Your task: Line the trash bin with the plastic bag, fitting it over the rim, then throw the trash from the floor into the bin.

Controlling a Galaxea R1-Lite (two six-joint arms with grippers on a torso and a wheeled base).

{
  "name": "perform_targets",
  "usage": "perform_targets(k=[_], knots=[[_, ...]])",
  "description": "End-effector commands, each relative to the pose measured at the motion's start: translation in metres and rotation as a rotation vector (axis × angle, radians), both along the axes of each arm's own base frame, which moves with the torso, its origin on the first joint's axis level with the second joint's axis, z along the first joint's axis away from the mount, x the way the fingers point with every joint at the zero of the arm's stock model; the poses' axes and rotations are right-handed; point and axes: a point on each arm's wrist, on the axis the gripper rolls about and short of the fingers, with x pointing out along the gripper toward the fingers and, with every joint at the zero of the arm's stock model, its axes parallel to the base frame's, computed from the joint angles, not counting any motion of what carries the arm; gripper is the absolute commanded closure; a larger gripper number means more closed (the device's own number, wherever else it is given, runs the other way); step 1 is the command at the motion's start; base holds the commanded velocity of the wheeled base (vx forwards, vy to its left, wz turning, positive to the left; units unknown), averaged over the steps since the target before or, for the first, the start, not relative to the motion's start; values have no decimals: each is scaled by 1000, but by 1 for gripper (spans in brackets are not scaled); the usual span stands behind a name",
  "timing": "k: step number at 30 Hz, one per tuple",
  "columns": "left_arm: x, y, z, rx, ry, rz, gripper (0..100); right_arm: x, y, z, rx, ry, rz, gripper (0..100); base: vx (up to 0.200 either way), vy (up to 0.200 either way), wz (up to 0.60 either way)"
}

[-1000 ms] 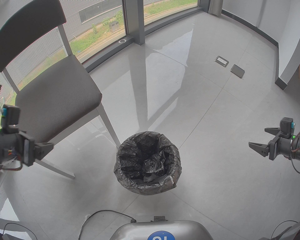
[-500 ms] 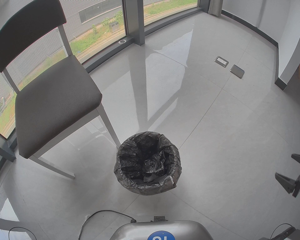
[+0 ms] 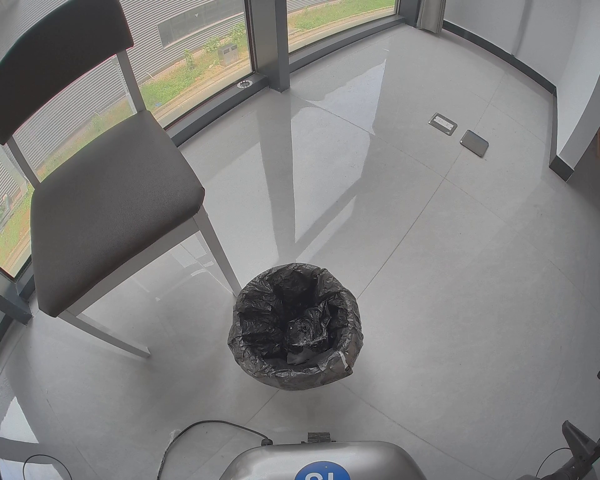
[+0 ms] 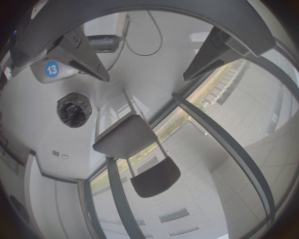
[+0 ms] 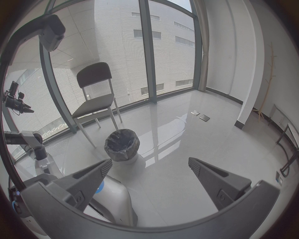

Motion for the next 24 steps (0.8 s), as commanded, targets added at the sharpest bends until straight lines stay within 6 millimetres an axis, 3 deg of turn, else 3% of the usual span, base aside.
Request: perform_targets(k=[1,8,14,16,18,24], knots=[[-7,-4,-24,-66,-96,-106,0,-7,-5,-26,-1,-9,-57,0,0,0,0],[17,-3,-47,-133,-166,-157,0,6,-7,-34,80,-118,-197,0,0,0,0],[58,-4,-63,-144,-212,-191,0,15,-10,-63,71,-54,-347,0,0,0,0],[65,-4,-66,-145,-221,-196,0,16,-9,-62,78,-72,-343,0,0,0,0],[88,-5,-84,-151,-237,-242,0,17,-9,-62,106,-108,-307,0,0,0,0],[122,-6,-119,-152,-328,-321,0,18,-7,-62,89,-108,-244,0,0,0,0]])
